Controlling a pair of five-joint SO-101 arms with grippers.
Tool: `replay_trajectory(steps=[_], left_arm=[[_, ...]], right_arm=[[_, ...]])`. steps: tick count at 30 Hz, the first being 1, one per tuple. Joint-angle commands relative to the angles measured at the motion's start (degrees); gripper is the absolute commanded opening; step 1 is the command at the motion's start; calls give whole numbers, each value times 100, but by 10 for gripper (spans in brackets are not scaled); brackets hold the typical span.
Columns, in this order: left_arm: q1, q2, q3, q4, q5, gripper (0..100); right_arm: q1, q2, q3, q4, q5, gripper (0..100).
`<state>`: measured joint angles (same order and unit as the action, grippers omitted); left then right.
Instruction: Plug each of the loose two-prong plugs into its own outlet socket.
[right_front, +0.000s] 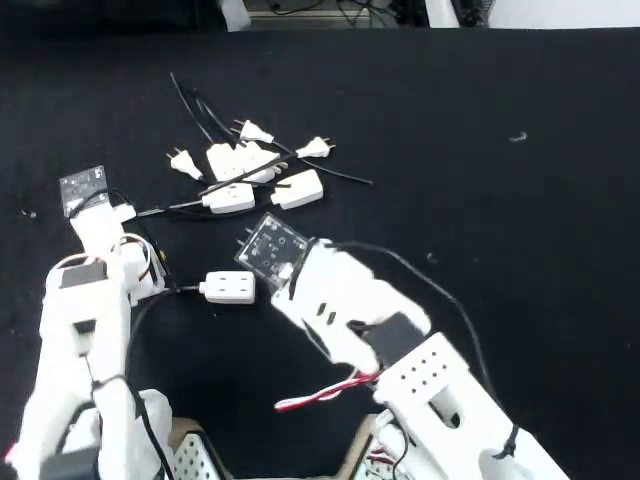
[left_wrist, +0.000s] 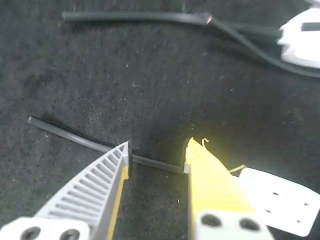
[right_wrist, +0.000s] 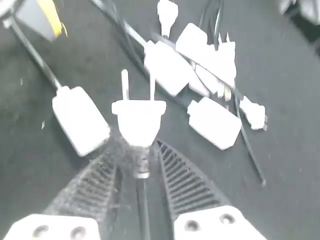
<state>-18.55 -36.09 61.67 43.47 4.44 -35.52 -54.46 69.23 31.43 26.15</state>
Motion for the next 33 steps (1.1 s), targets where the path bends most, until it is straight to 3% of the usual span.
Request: replay_trajectory(steps=[1, 6, 12, 19, 26, 33], left_arm=[[-22, -1398, 365, 26, 35, 191], [251, -2708, 866, 62, 35, 191], [840, -3754, 1323, 114, 9, 191], [1297, -5011, 1473, 730, 0, 191], [1807, -5916, 1965, 756, -167, 191], [2088, -5837, 2062, 738, -404, 191]], right_arm=[[-123, 268, 48, -563, -440, 10], [-149, 708, 66, -976, -1037, 10], [-466, 1543, 66, -1530, -1002, 10], [-527, 2387, 13, -2303, -1011, 10], [-536, 2237, 31, -2286, -1046, 10], [-826, 1402, 57, -1512, -1037, 10]])
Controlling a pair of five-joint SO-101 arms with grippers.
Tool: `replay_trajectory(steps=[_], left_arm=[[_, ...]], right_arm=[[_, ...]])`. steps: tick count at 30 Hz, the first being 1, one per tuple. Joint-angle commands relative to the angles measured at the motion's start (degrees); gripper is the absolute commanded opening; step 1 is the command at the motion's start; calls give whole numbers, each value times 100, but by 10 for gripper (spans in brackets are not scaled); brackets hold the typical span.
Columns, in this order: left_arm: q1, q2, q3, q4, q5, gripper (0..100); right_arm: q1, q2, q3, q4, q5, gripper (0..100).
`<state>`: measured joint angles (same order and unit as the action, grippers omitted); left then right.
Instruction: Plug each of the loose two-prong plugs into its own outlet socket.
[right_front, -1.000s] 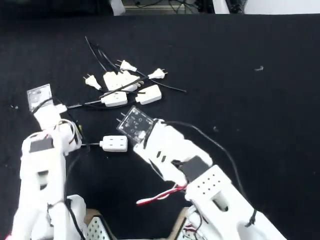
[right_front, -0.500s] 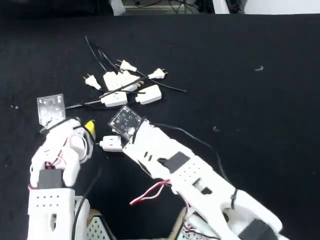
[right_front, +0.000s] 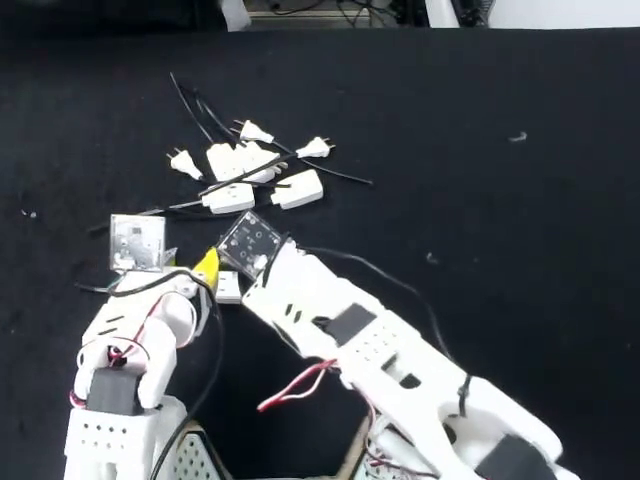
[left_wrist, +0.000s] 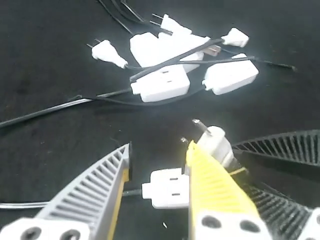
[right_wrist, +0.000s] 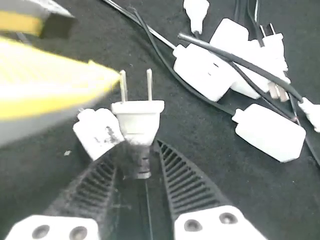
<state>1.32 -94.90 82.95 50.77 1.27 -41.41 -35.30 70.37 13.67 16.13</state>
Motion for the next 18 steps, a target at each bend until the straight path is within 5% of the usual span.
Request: replay_trajectory(steps=[1, 13, 18], left_arm=[[101, 70, -66, 0, -88, 191], [84, 299, -66, -9, -97, 191], [110, 316, -66, 0, -97, 191]], right_arm=[[-308, -629, -57, 396, -35, 10], [-378, -998, -48, 677, -62, 10], [-378, -998, -84, 677, -730, 10]])
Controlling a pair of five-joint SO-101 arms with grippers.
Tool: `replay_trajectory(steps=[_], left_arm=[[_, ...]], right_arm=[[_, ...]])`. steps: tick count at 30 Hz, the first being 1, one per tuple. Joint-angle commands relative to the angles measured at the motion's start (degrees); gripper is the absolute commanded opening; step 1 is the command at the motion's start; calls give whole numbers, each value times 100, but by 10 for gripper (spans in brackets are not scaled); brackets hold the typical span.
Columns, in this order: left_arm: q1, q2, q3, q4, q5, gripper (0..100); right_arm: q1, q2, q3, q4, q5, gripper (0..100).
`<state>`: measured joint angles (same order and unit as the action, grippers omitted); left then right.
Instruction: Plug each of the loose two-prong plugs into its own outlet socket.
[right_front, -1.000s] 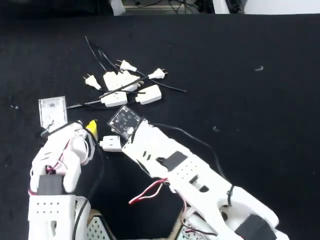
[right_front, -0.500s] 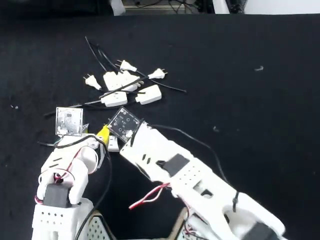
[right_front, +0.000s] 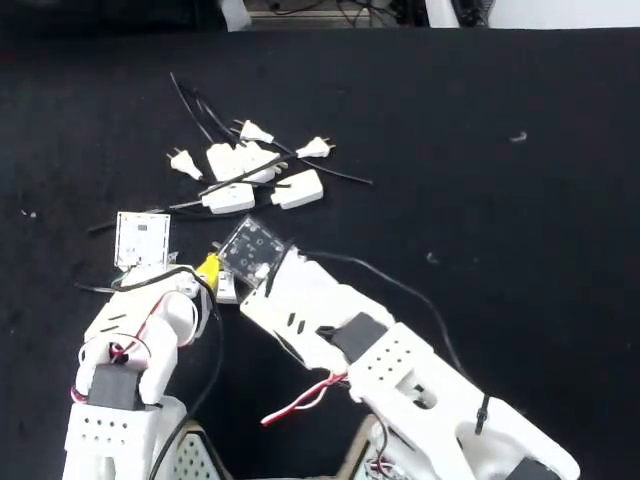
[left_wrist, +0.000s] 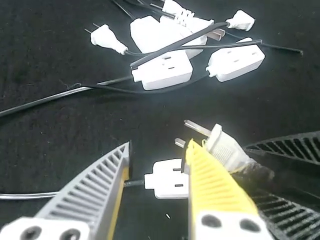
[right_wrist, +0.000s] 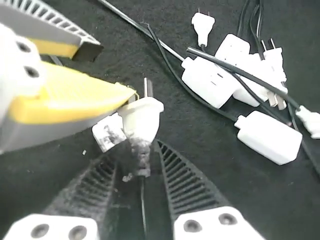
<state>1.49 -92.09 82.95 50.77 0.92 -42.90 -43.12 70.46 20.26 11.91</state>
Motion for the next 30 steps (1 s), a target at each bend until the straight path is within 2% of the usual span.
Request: replay_trajectory(steps=[1, 7, 13, 30], left_arm=[[92, 35, -66, 0, -62, 191], [92, 35, -48, 18, -62, 191], [101, 26, 92, -18, -62, 191], [101, -18, 215, -18, -62, 191]], right_arm=[[-229, -215, -101, 18, -360, 10], [-229, -215, -101, -18, -422, 10], [-229, -215, -163, -26, -1020, 11], [-211, -224, -171, -35, -1073, 11]])
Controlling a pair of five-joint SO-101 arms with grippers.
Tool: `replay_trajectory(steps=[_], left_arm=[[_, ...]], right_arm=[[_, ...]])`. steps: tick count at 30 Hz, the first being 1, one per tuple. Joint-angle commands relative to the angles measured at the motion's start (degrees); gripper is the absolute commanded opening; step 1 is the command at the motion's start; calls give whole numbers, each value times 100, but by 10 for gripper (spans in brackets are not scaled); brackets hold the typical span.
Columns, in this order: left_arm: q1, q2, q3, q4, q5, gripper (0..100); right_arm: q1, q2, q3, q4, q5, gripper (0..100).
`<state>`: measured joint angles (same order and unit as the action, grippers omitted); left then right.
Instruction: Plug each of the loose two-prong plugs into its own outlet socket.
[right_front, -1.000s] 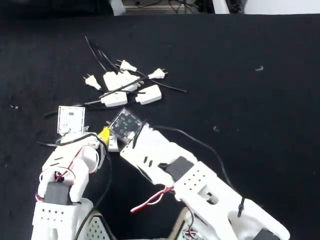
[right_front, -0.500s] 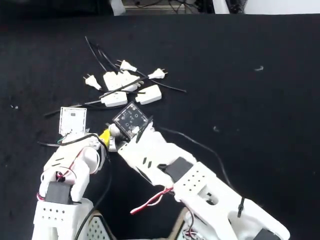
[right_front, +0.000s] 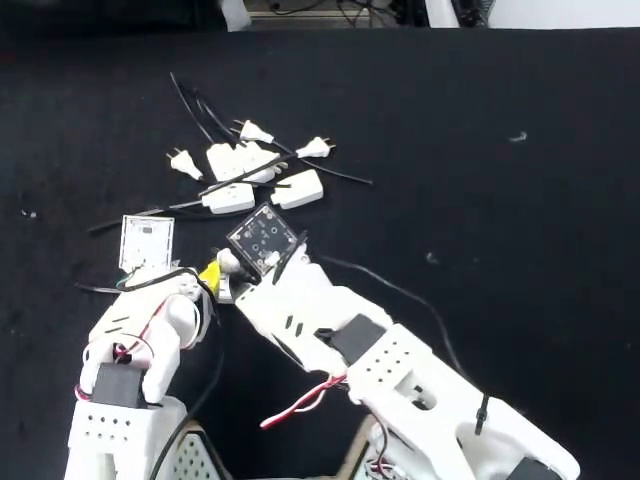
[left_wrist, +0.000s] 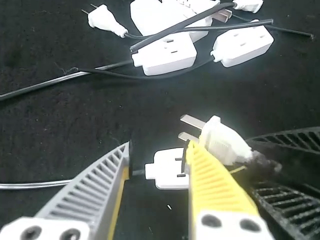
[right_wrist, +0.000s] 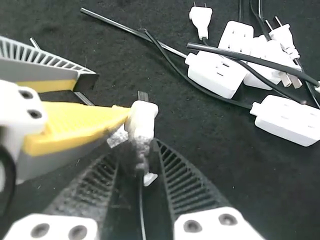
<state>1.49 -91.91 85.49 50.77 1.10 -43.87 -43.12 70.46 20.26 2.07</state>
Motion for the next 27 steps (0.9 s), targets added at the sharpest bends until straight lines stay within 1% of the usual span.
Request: replay_trajectory(steps=[1, 4, 10, 14, 16, 20, 25, 27], left_arm=[[101, -35, -40, -18, -79, 191], [101, -35, -40, -18, -79, 191], [119, 0, -40, -18, -79, 191], [400, 9, -31, 0, -105, 191], [426, -9, 22, -9, -273, 191], [435, -35, 57, -9, -290, 191], [409, -35, 48, -9, -281, 191], [400, -35, 22, 9, -281, 191]], right_arm=[[-114, -224, -171, -35, -193, 11], [-114, -224, -242, -35, -413, 11], [-114, -224, -251, -44, -466, 11], [-114, -224, -224, -149, -475, 11], [-114, -224, -224, -149, -475, 11], [-105, -224, -242, -149, -870, 11], [-97, -224, -224, -149, -730, 11], [-62, -224, -215, -123, -545, 11]])
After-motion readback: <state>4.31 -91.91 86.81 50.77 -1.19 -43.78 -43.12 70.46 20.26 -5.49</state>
